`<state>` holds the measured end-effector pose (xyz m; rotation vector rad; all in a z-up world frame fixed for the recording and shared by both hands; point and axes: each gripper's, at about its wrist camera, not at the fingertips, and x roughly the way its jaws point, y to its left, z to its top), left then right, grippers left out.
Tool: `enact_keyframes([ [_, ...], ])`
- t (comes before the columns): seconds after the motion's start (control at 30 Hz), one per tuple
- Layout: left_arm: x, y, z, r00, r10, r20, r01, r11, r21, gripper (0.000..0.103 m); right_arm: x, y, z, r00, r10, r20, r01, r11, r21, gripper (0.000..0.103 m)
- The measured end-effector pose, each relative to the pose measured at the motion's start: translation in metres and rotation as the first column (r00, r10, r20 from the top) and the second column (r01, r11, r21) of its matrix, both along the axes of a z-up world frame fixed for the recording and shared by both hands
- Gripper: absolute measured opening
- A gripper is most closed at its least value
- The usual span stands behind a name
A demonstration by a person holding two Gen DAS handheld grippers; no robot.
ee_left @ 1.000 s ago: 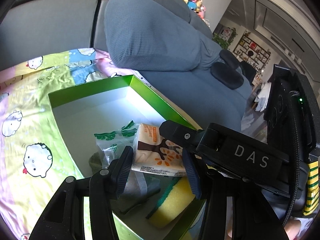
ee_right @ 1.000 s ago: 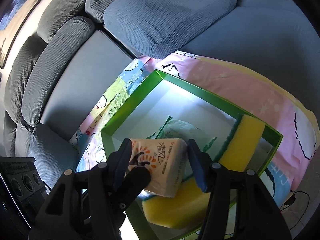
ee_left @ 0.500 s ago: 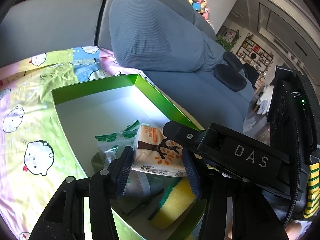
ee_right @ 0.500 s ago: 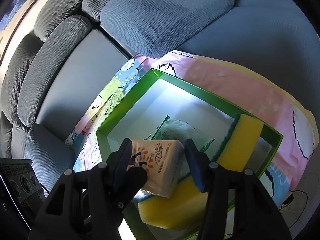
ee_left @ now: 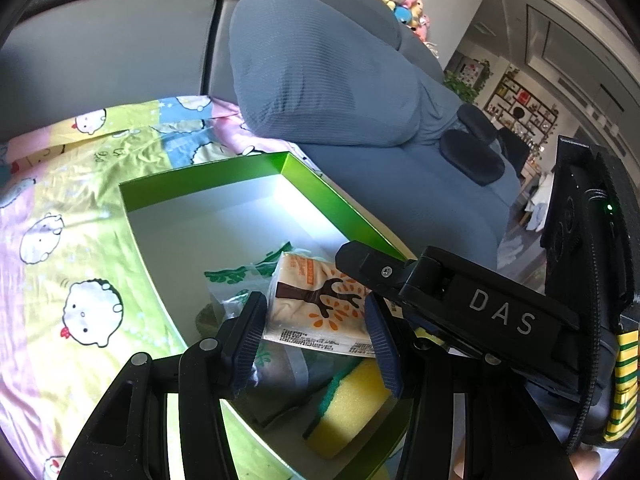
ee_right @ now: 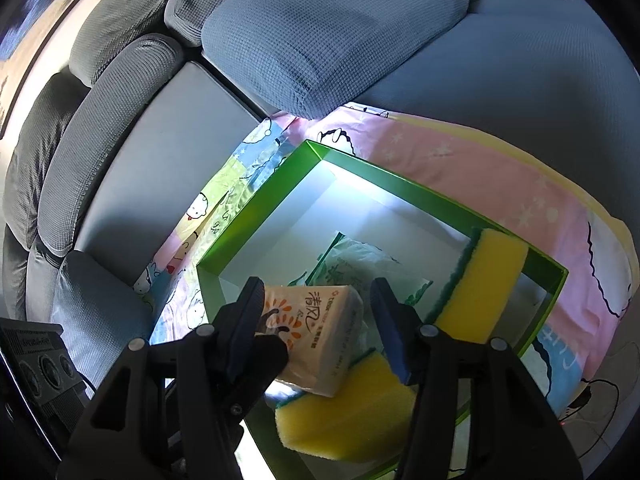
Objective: Organize objects
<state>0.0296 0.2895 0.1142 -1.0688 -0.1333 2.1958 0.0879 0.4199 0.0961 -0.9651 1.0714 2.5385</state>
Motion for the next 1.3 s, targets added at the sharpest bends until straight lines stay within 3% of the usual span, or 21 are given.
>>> enact_keyframes([
  [0.37,0.004,-0.013,0.01,0.999,0.008,-0.031,-0.01,0.999,-0.037,0.051,0.0,-0.004,0.0,0.999,-0.024,0.021,0.023,0.999,0.03,0.054],
  [0.67,0.004,-0.032,0.015,0.999,0.031,-0.023,-0.031,1.0,-0.003,0.051,-0.001,-0.011,0.001,0.997,-0.037,0.061,0.032,0.996,0.085,0.054],
  [1.0,0.011,-0.048,0.03,0.996,0.05,-0.078,-0.051,0.999,-0.003,0.055,-0.002,-0.018,0.003,0.996,-0.049,0.081,0.04,0.992,0.118,0.056],
  [1.13,0.013,-0.054,0.035,0.994,0.063,-0.092,-0.065,0.998,-0.017,0.066,0.001,-0.02,0.007,0.994,-0.066,0.085,0.053,0.988,0.142,0.061],
  [1.3,0.021,-0.064,0.042,0.994,0.04,-0.1,-0.039,0.999,0.018,0.078,0.006,-0.028,0.016,0.991,-0.099,0.087,0.079,0.975,0.208,0.065],
])
